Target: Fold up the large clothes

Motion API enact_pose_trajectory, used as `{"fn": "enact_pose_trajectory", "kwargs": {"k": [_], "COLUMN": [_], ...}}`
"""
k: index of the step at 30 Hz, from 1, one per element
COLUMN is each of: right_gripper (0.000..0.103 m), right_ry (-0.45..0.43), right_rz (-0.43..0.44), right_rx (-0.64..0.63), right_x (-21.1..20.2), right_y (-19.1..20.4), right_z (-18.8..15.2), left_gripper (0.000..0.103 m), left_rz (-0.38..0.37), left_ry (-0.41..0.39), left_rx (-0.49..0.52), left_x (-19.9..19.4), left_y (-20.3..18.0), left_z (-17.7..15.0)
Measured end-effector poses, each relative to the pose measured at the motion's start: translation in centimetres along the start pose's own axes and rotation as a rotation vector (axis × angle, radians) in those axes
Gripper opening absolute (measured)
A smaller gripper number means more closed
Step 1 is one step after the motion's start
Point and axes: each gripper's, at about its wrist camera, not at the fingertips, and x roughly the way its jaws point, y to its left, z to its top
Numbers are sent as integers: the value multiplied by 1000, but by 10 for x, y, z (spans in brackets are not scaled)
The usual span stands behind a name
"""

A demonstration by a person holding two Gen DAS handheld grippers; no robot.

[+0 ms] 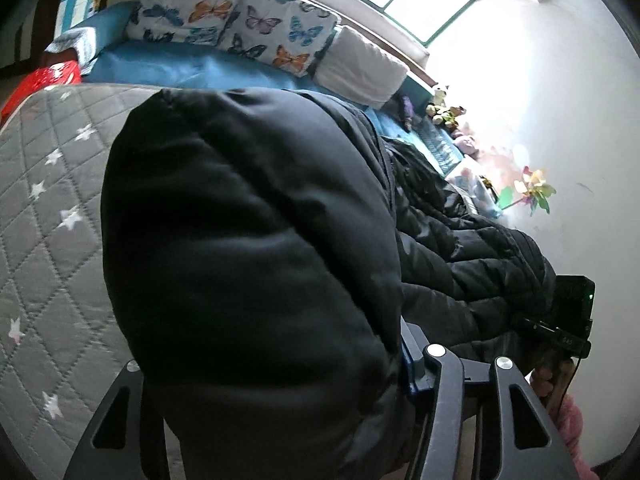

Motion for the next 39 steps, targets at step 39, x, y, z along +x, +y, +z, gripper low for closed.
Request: {"fn": "enact_pose_trajectory", "kwargs": {"k": [39], "right_gripper": [69], "right_ry": [-131], "right_rz": [-215], "right_rx": [225], "right_x": [-102], "right_y": [-96], "right_z": [-36], "left_gripper": [67], "left_rz": [39], "left_ry": [136], "left_rx": [266], "left_x": [233], "left_y": [-351], "left_z": [-18]}}
